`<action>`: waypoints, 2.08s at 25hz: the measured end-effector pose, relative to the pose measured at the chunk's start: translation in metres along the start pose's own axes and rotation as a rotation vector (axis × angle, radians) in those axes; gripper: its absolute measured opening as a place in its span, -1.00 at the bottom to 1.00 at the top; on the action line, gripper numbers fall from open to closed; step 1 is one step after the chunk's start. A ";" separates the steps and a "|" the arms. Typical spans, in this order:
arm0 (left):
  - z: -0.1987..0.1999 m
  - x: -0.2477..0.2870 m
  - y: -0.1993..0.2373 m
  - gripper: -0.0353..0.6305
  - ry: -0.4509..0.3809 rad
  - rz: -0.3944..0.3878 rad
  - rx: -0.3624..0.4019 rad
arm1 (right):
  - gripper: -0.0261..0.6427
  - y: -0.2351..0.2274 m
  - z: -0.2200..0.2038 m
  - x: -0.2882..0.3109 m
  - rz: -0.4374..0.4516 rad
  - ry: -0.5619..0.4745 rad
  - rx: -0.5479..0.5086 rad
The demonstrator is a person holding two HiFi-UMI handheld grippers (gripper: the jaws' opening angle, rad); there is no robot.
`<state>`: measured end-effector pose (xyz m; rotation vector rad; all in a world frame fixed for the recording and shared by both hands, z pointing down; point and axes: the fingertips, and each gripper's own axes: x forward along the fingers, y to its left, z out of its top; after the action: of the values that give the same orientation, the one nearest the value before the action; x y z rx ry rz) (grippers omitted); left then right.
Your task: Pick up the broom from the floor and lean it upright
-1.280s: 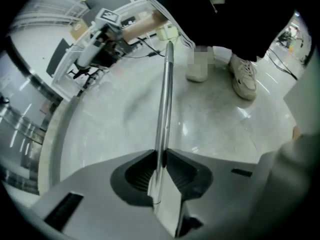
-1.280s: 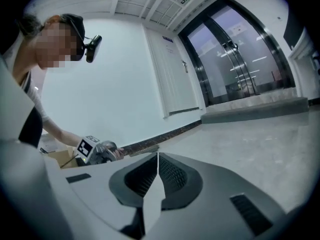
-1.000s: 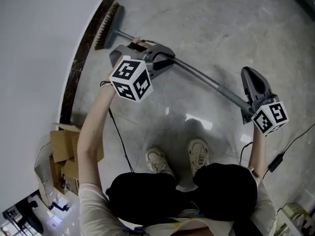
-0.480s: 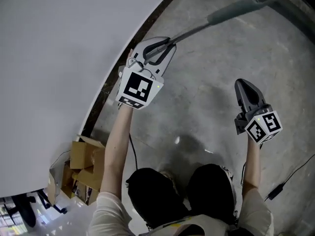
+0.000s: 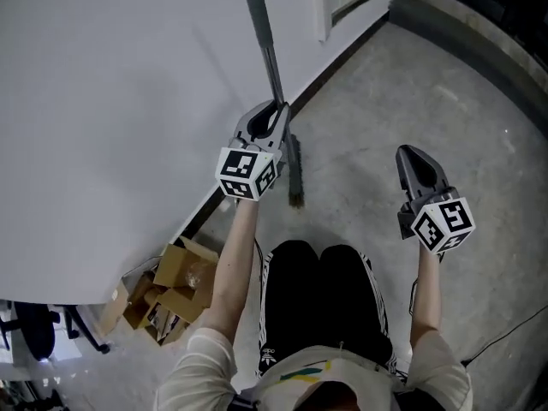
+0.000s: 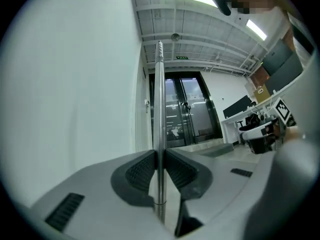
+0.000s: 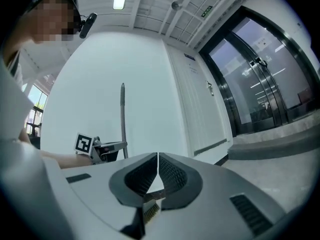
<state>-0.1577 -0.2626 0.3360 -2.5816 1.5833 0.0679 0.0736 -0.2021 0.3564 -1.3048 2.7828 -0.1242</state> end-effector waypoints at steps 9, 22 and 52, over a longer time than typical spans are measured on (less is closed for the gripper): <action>-0.005 0.002 0.052 -0.55 -0.054 -0.123 -0.077 | -0.87 0.032 -0.011 0.008 -0.007 0.059 0.017; -0.005 0.022 0.099 -0.55 -0.164 -0.230 -0.332 | -0.87 0.008 -0.038 -0.011 -0.100 0.095 0.046; -0.019 0.014 0.169 -0.50 -0.222 -0.243 -0.675 | -0.87 0.008 -0.058 -0.018 -0.090 0.149 -0.014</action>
<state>-0.3020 -0.3528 0.3412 -3.0713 1.3113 0.9823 0.0739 -0.1808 0.4133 -1.4833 2.8502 -0.2155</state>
